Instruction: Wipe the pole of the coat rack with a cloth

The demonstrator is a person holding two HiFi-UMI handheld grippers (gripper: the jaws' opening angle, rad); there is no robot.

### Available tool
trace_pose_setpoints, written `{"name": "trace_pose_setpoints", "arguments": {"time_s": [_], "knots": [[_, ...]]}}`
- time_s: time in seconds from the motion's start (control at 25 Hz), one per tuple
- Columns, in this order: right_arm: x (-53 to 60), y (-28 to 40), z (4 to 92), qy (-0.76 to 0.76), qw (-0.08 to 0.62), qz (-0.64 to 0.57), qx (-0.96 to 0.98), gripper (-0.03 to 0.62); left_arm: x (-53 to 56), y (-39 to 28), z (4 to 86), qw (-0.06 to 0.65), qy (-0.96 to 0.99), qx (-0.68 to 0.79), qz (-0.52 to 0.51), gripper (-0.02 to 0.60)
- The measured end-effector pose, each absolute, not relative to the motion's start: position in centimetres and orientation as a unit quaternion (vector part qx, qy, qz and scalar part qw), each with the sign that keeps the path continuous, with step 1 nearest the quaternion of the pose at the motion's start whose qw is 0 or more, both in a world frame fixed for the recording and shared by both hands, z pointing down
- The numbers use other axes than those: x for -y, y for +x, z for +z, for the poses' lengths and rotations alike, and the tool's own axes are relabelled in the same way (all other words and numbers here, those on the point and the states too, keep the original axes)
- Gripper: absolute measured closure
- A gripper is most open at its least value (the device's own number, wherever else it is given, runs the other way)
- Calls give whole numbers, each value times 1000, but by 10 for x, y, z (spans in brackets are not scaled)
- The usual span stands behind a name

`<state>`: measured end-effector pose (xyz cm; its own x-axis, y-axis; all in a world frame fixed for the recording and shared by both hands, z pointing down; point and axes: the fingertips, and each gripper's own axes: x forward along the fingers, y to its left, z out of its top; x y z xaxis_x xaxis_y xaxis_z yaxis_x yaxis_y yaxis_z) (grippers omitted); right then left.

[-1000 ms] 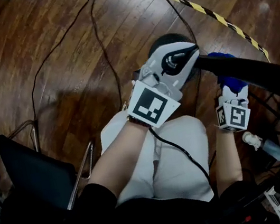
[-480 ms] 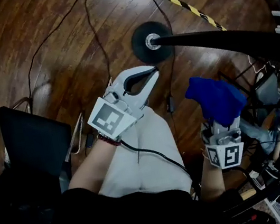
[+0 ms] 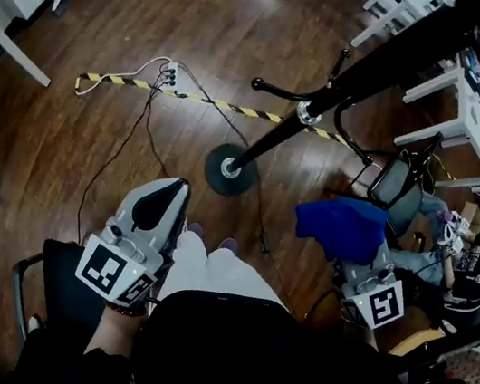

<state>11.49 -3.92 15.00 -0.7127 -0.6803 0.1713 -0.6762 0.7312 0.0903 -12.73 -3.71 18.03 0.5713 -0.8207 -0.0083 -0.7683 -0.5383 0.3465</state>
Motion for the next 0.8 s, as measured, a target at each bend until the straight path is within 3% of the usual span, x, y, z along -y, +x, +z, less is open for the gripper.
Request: {"name": "trace_pose_setpoints", "arguments": {"time_s": [0.2,0.32,0.44,0.6,0.8], "knots": [[41,111,99,414,26,-26,910,575,68,-97,81,51,919,379,-93,578],[48,109,92,410,21,-14,912,576,82,-46,57,43,931,350,-97,578],[54,116,105,420,60,-30,905,576,77,-19,45,39,942,320,-93,578],[35,137,117,472,15,6,882,576,45,0,66,46,969,242,-18,578],[11,164,127,493,1,21,870,576,34,14,76,52,962,267,-37,577]]}}
